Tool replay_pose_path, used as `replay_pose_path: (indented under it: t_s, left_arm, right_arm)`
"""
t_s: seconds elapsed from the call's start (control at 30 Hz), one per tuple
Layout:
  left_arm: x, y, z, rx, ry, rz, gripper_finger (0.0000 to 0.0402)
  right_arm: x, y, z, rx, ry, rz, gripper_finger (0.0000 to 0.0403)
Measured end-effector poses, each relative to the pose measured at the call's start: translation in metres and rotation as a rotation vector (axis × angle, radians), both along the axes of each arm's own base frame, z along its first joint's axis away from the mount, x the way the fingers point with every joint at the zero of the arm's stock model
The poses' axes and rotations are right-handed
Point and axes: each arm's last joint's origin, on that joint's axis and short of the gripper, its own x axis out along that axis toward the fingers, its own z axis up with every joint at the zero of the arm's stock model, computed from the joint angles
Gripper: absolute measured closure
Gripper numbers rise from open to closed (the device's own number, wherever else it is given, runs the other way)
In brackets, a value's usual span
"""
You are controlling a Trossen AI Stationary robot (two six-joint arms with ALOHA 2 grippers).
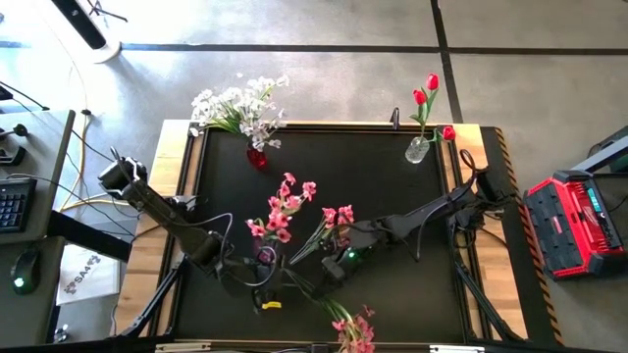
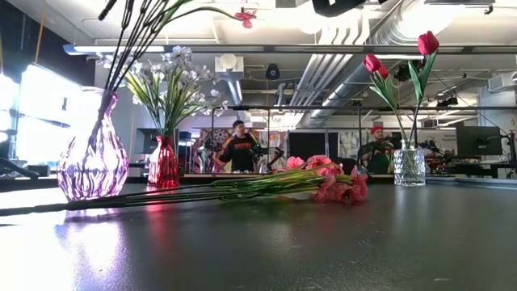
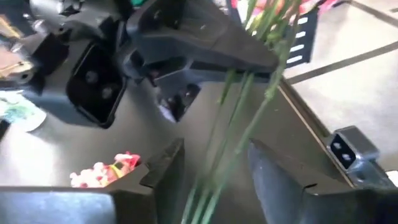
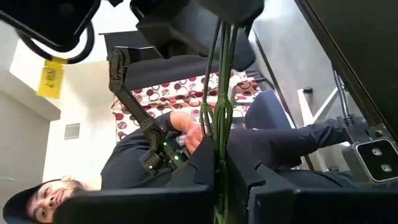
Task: Sort flowers into vase by color
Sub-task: Put the bottom pink flowers into the purple vase
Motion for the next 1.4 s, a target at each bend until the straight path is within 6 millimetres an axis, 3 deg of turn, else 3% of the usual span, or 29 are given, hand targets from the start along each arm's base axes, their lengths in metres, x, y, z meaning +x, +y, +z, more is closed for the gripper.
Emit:
replay_pose_path:
  t_s: [0.17, 0.43, 0.67, 0.83, 1.03, 1.23, 1.4]
  left_arm:
    - [0.000, 0.001, 0.002, -0.014, -0.029, 0.051, 0.0280]
    - [-0.001, -0.003, 0.004, -0.077, -0.032, 0.027, 0.0392]
    - [-0.002, -0.006, 0.010, -0.252, -0.067, 0.097, 0.0400]
    - [-0.001, -0.011, 0.022, -0.393, -0.157, 0.100, 0.0401]
    - [0.000, -0.014, 0.036, -0.506, -0.267, 0.061, 0.0401]
    - [-0.002, -0.013, 0.048, -0.569, -0.342, 0.050, 0.0401]
    - [-0.004, -0.010, 0.057, -0.603, -0.395, 0.065, 0.0401]
  right_arm:
    - [0.000, 0.000, 0.001, 0.005, -0.014, 0.000, 0.0402]
    - [0.001, -0.002, 0.008, -0.043, -0.136, -0.017, 0.0387]
    - [-0.013, -0.007, 0.045, -0.148, -0.403, -0.080, 0.0318]
    - [-0.036, -0.014, 0.085, -0.288, -0.623, -0.177, 0.0284]
    - [-0.067, -0.030, 0.133, -0.503, -0.919, -0.376, 0.0277]
    - [-0.110, -0.031, 0.176, -0.638, -1.232, -0.520, 0.0276]
    - [-0.131, -0.028, 0.187, -0.746, -1.253, -0.571, 0.0276]
